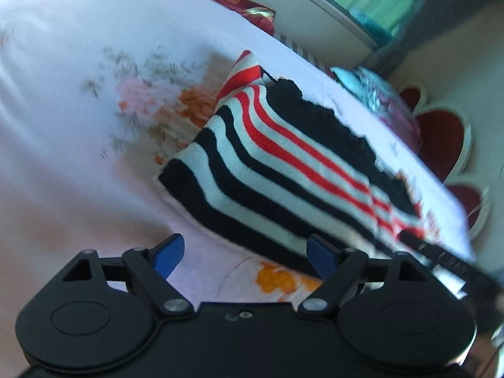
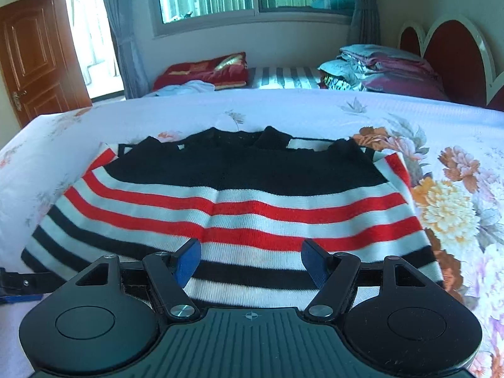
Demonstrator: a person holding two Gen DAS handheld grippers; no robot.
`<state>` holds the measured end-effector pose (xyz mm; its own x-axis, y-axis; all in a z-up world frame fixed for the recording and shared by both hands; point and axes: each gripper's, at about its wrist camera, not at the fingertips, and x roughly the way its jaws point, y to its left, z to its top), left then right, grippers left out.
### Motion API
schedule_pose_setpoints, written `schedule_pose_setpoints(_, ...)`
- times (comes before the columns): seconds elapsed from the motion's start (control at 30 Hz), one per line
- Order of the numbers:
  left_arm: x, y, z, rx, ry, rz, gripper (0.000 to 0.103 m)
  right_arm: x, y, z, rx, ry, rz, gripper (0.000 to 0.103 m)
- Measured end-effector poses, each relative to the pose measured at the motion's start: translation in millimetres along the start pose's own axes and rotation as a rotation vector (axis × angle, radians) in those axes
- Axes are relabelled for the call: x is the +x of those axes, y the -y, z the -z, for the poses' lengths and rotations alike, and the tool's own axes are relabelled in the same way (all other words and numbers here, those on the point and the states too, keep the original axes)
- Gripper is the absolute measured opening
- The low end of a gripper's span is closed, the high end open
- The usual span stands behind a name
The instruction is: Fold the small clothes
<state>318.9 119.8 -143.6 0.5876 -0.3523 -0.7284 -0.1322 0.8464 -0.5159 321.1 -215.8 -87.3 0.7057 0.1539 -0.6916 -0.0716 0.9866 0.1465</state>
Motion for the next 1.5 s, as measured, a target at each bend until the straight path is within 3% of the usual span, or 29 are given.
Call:
schedule_pose_setpoints(0.3,34.8,-15.5,-14.2,-0.181,0.131,0.143,0.080,37.1,-4.2,-13.8,0.003,-0.006,0.017,0.070)
schedule_pose_setpoints(0.4,43.3,-23.1,-18.9,-0.229,0.167,0.173,0.066,53.2,-8.0,-11.5,-0.023,-0.035,0.045,0.070)
schedule_pose_setpoints(0.47,46.6,-30.3,-21.0,-0.259,0.176,0.187,0.045,61.1,-11.2,-4.7,-0.057,-0.035,0.066,0.073)
schedule_pose_setpoints(0.53,50.8,-37.3,-21.2,-0.286,0.177,0.194,0.032,62.0,-14.7,-3.3,-0.079,-0.033,0.087,0.074)
schedule_pose_setpoints(0.7,52.3,-42.3,-20.7,-0.274,0.185,0.214,0.029,63.4,-16.8,0.1,-0.076,-0.030,0.108,0.075)
schedule_pose_setpoints(0.83,51.4,-42.6,-19.8,-0.285,0.193,0.221,0.018,66.2,-20.3,0.8,-0.099,-0.030,0.124,0.076)
schedule_pose_setpoints(1.17,22.3,16.1,-26.8,-0.112,0.300,0.186,0.013,65.8,-10.2,4.4,-0.121,0.006,0.071,0.083)
schedule_pose_setpoints(1.33,10.6,83.2,-29.6,0.087,0.338,0.199,0.013,57.0,5.9,-6.8,-0.083,0.001,0.010,0.084)
schedule_pose_setpoints(1.5,21.3,156.8,-17.0,0.274,0.327,0.257,0.013,22.6,57.4,-11.4,-0.003,0.047,0.005,0.084)
